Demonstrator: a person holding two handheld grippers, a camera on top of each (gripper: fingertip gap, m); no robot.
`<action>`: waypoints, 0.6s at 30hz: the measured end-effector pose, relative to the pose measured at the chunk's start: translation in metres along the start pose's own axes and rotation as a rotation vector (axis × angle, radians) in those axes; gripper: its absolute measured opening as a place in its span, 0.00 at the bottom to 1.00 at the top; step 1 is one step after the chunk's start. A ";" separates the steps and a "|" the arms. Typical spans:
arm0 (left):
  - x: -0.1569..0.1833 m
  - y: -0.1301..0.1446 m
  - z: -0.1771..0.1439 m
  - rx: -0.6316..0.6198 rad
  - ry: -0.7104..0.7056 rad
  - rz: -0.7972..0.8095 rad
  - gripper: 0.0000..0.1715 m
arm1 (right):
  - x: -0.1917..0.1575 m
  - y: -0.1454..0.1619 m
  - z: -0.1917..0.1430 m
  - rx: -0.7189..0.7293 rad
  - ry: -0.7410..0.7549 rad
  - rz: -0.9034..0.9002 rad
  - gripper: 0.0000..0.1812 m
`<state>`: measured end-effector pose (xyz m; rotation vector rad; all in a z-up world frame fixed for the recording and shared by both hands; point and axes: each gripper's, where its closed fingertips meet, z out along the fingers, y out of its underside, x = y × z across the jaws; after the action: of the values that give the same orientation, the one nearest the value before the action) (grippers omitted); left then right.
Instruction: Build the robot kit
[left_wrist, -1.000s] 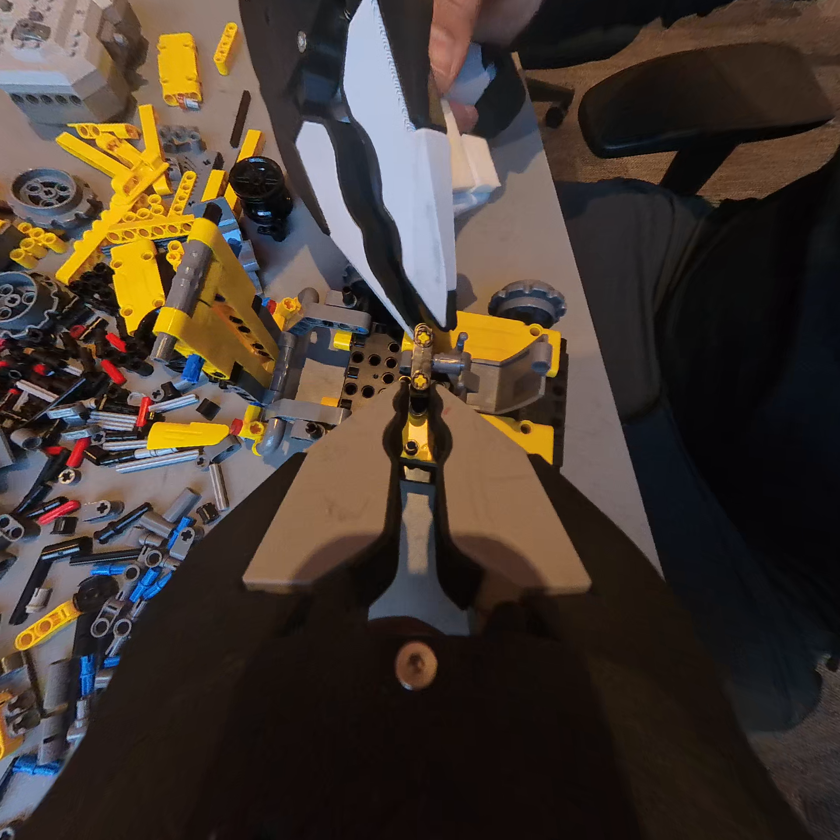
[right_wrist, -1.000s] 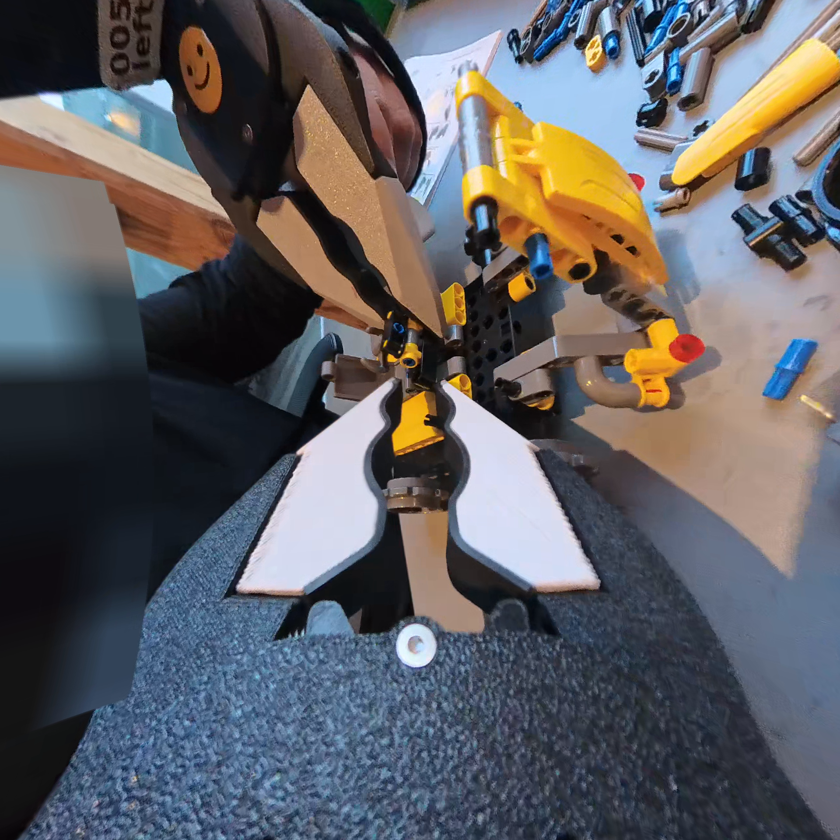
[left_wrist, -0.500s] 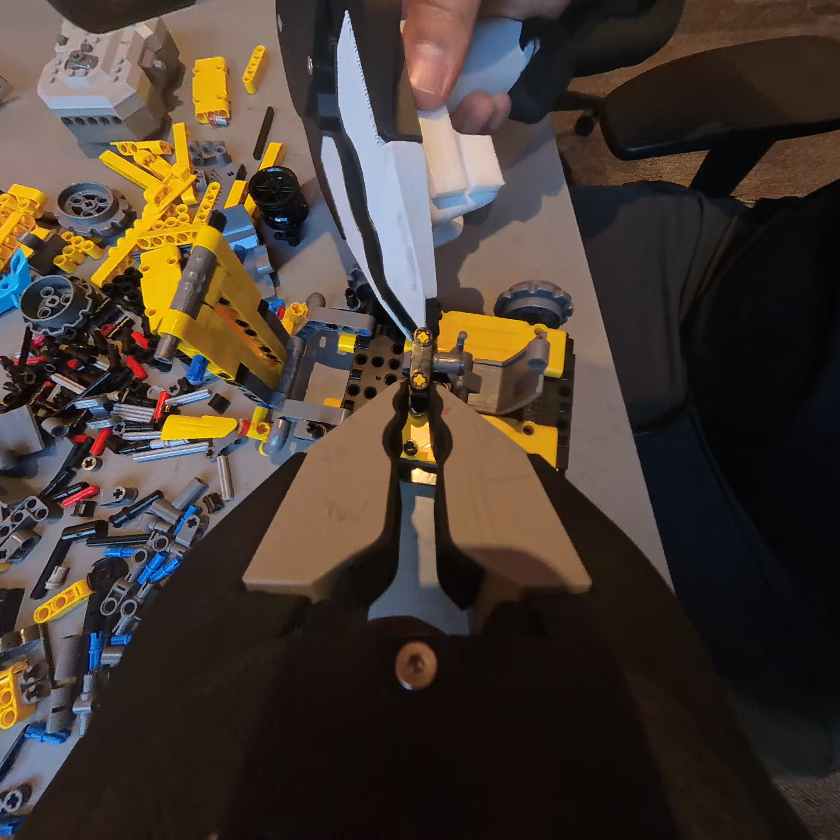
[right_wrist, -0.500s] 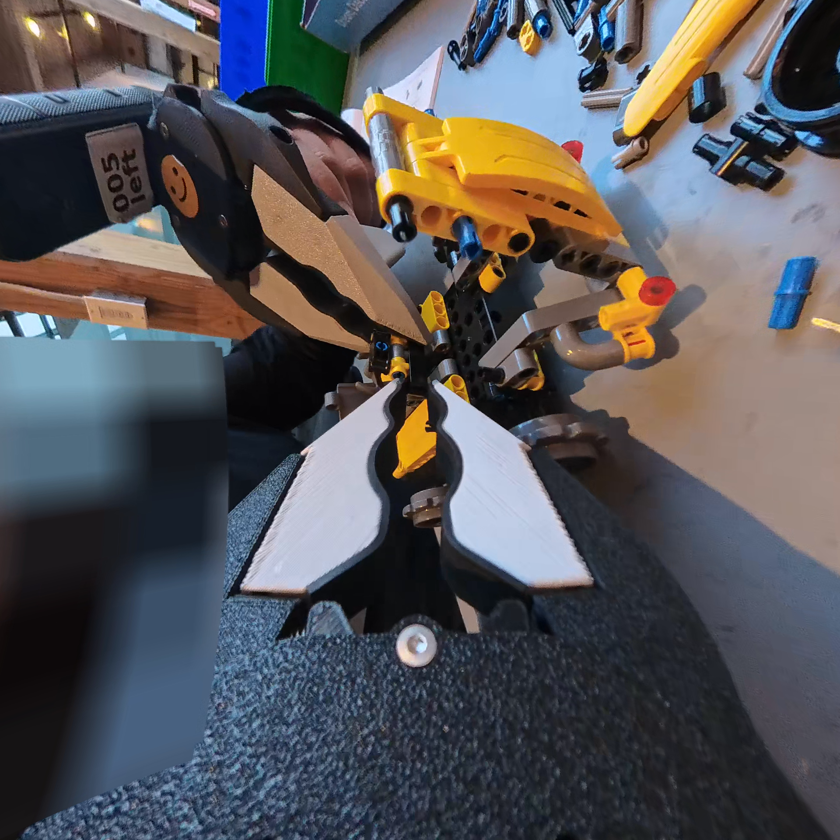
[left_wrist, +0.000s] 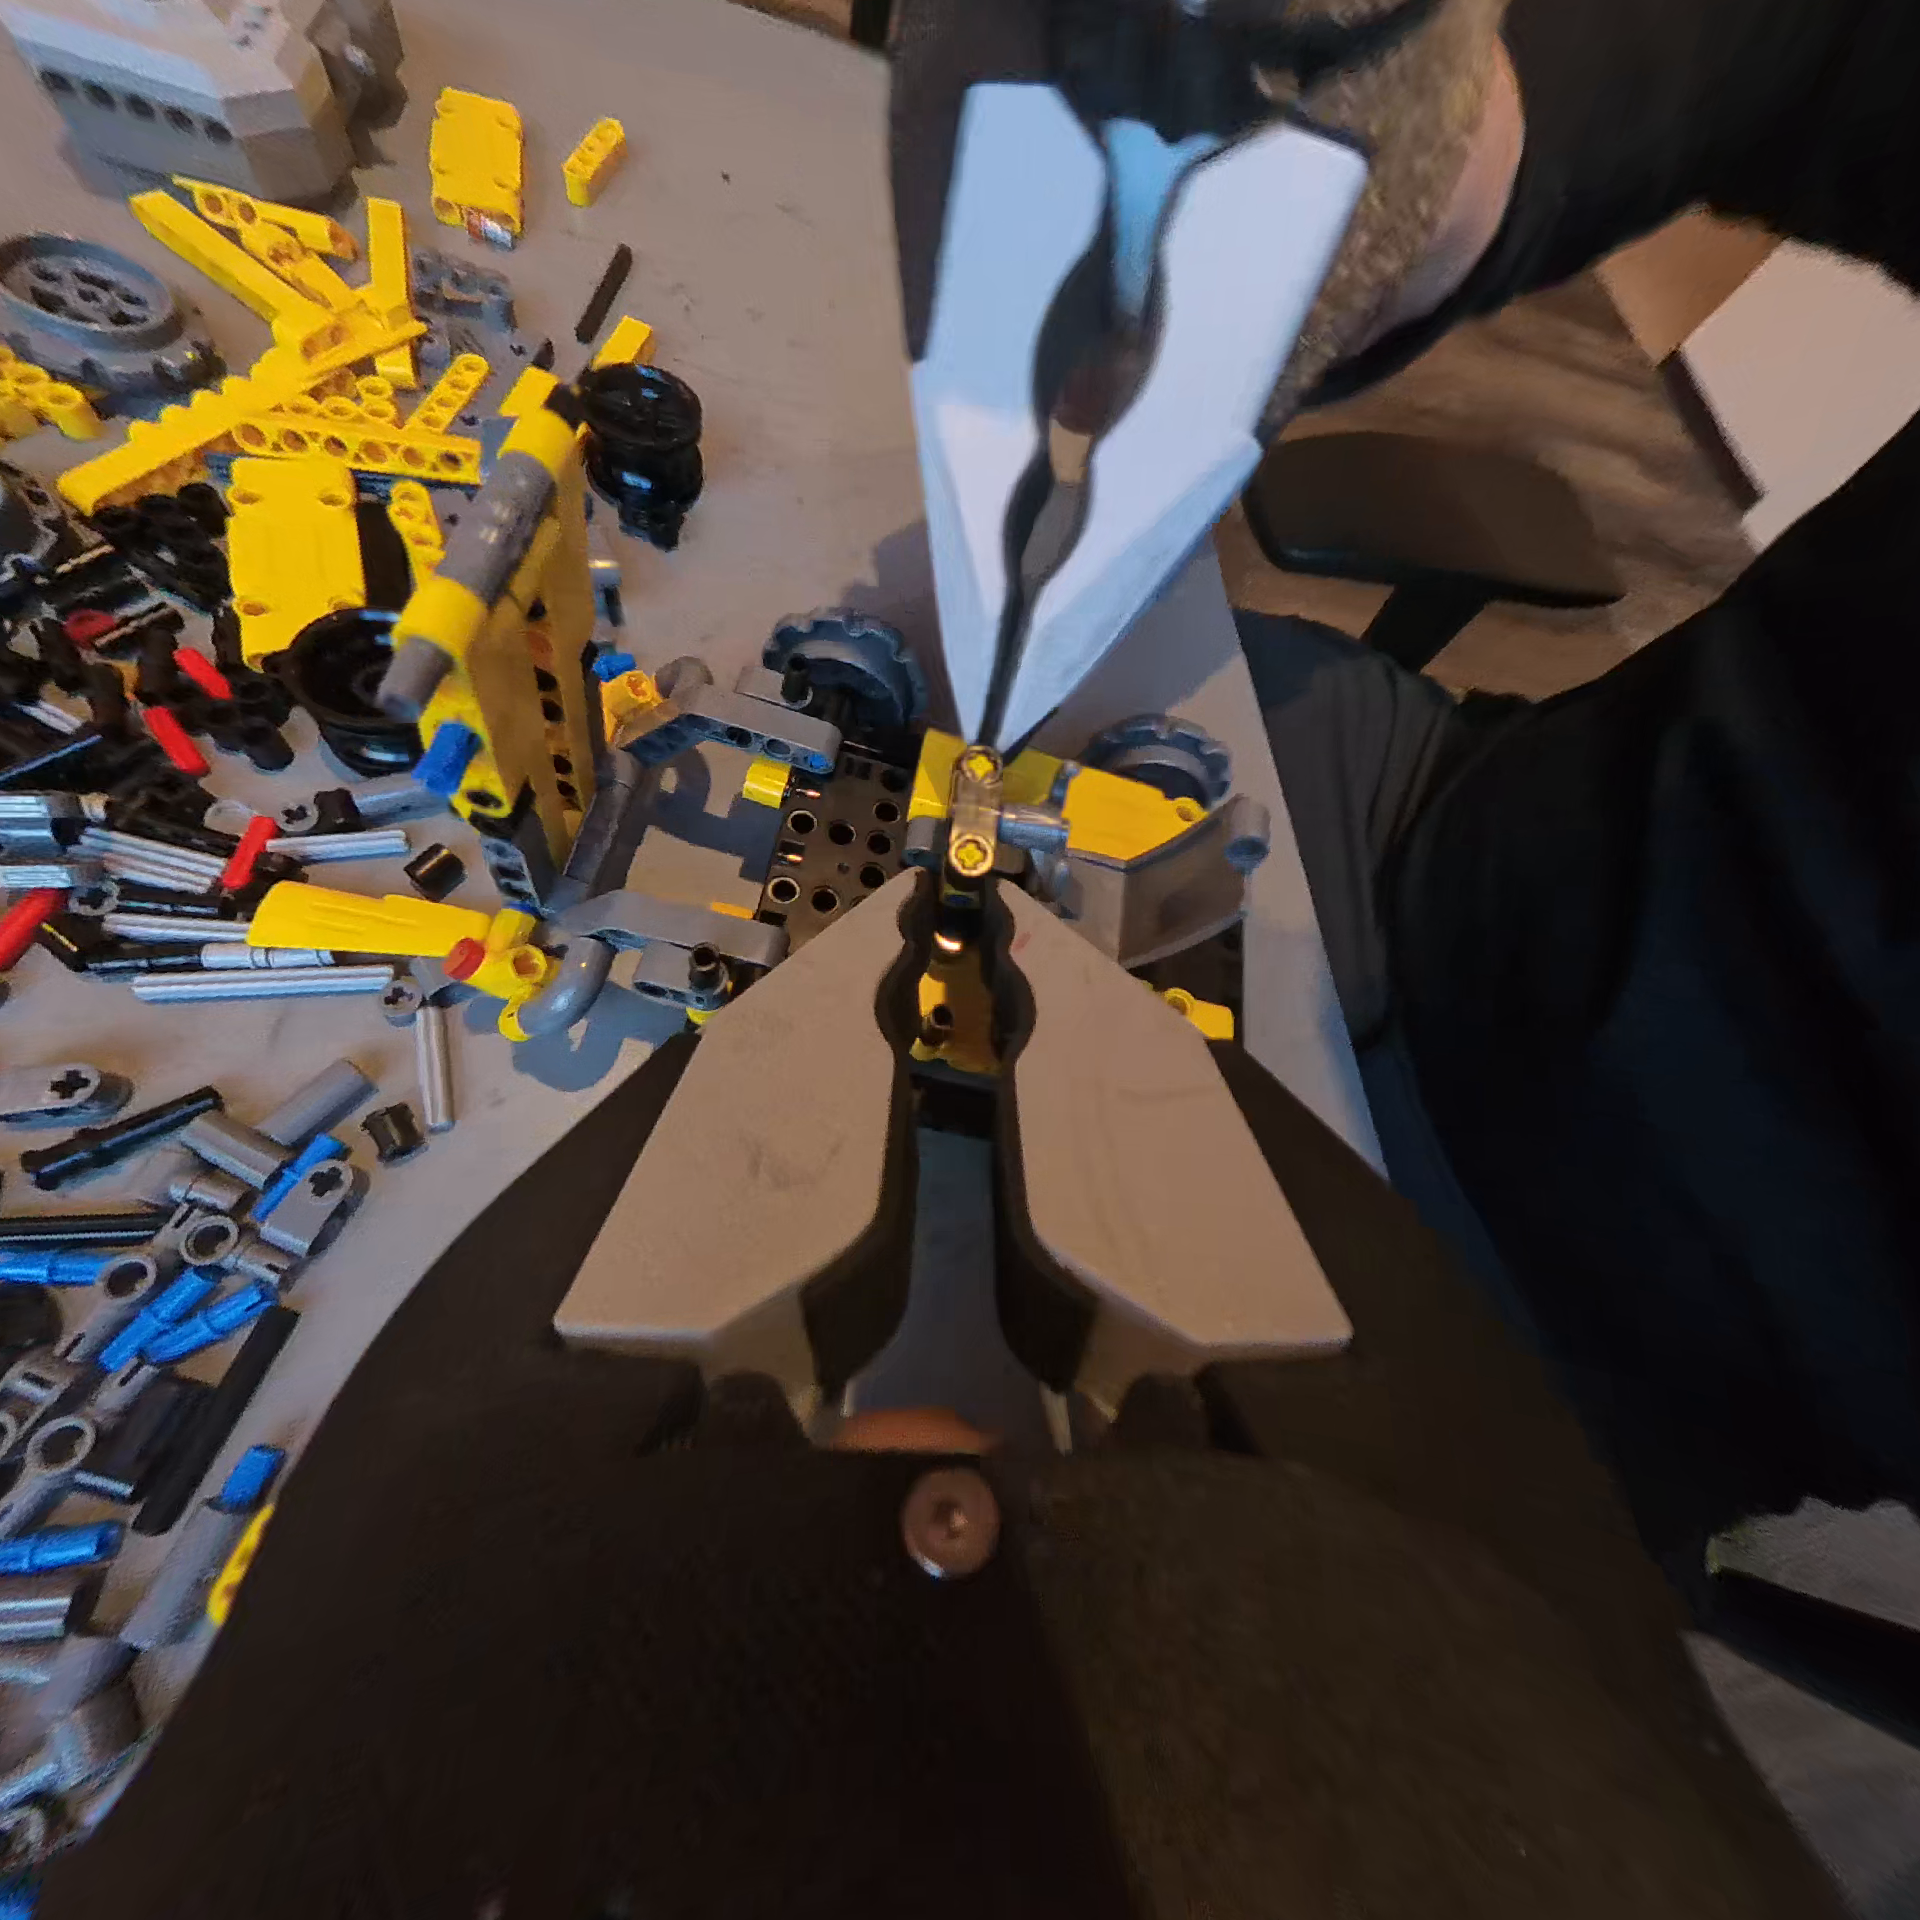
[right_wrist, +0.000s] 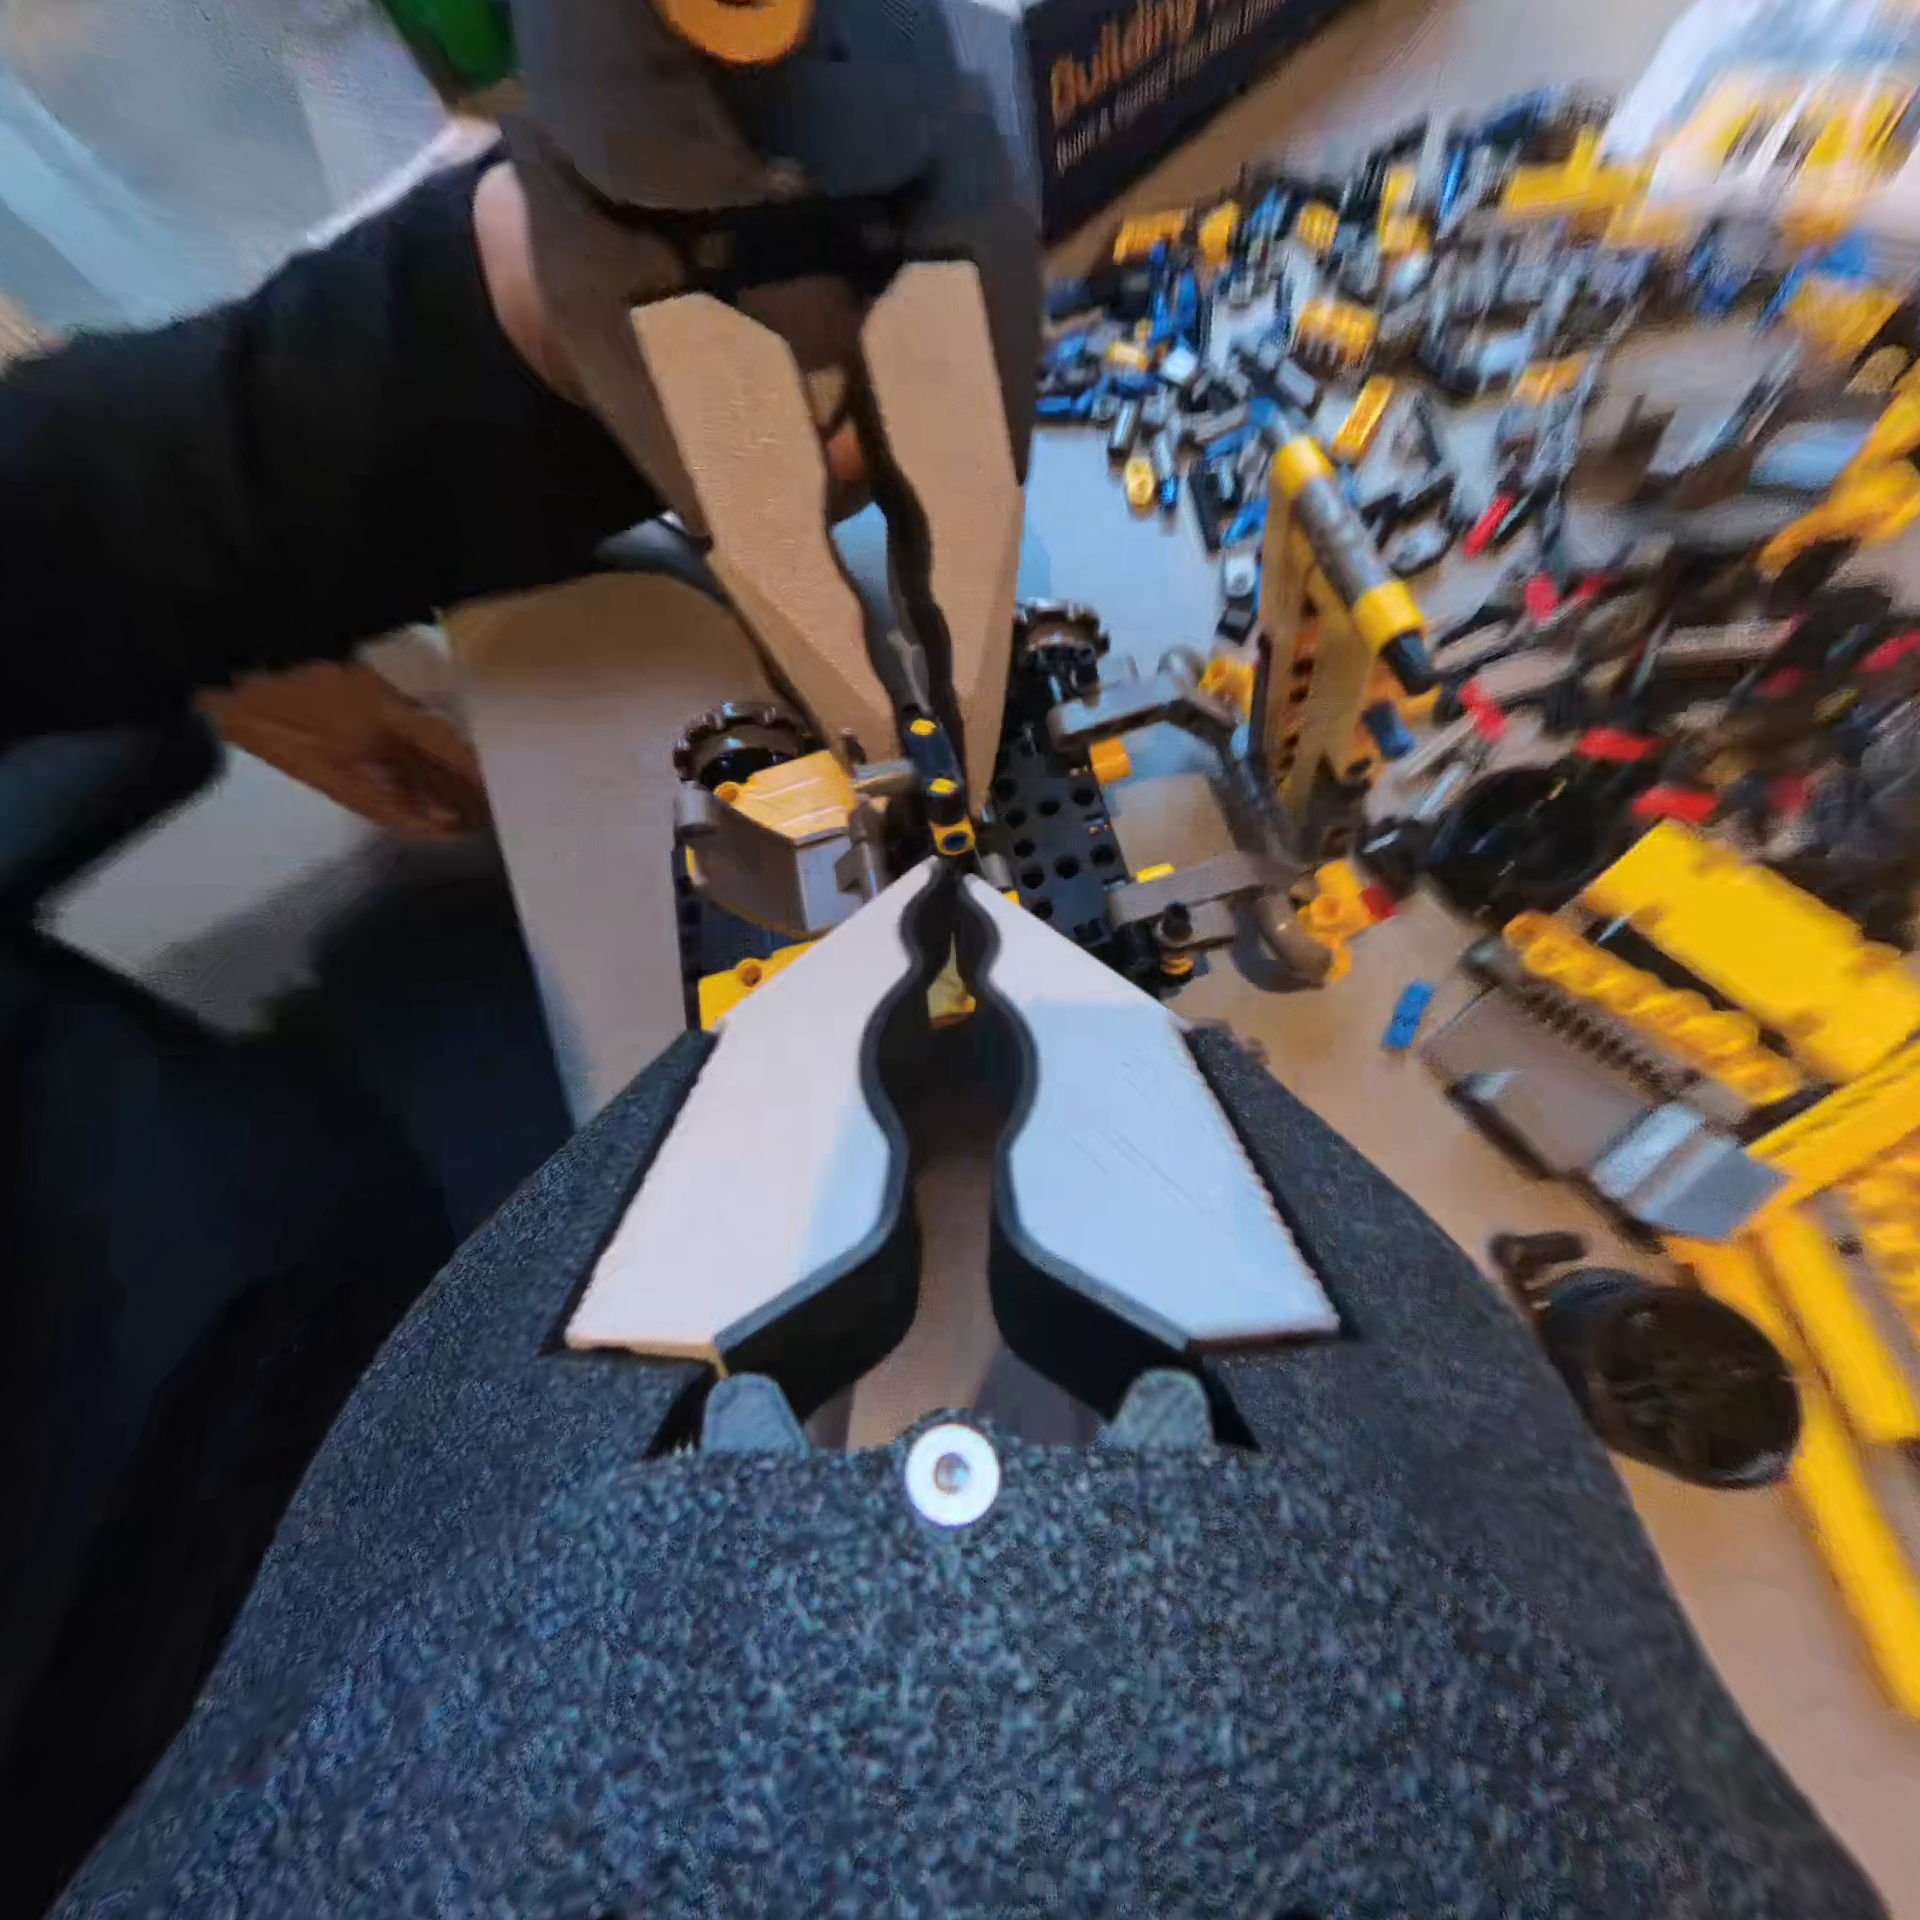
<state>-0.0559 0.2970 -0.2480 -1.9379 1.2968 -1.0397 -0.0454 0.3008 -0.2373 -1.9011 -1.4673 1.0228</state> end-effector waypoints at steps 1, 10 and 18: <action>-0.002 0.000 0.000 0.011 0.002 -0.011 0.03 | -0.002 -0.003 -0.001 0.010 0.029 -0.082 0.00; 0.001 -0.001 0.000 0.053 0.074 -0.046 0.03 | 0.008 0.004 -0.006 -0.001 0.023 -0.111 0.12; 0.004 -0.001 0.000 0.058 0.101 -0.017 0.03 | -0.001 0.007 0.008 -0.074 -0.109 -0.197 0.07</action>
<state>-0.0544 0.2935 -0.2465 -1.8781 1.2918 -1.1838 -0.0487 0.2979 -0.2470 -1.7320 -1.7387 1.0054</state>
